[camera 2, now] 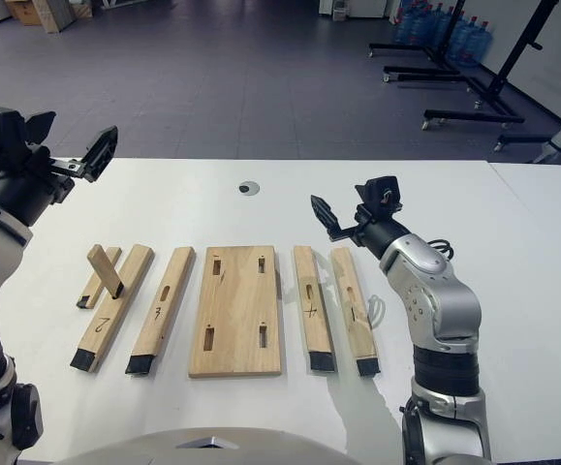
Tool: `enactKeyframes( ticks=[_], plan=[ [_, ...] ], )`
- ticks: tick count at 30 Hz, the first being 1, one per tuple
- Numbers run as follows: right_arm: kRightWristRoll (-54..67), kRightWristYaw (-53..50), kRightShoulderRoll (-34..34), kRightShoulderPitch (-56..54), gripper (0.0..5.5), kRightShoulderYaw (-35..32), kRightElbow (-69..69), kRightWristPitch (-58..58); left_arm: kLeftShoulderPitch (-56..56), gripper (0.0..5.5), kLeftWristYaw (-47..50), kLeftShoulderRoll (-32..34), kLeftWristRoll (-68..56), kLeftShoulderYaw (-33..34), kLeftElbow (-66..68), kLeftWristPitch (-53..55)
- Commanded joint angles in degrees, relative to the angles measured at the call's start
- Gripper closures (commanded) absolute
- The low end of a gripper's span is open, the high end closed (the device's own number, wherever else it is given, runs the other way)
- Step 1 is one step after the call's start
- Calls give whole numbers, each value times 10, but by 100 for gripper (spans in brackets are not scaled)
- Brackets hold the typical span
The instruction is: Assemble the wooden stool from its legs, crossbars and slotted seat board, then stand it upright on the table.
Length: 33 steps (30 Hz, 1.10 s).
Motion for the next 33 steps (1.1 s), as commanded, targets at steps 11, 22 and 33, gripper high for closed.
enactKeyframes(
  ticks=[11, 22, 33],
  plan=[
    [6, 12, -11, -25, 24, 3, 14, 10, 199, 79, -60, -78, 149, -118, 247, -242],
    [14, 15, -16, -48, 24, -1, 9, 17, -79, 79, -29, -4, 46, 0, 134, -122],
    [44, -15, -33, 82, 24, -105, -77, 40, 200, 79, -317, 173, -79, 194, 155, -18]
  ],
)
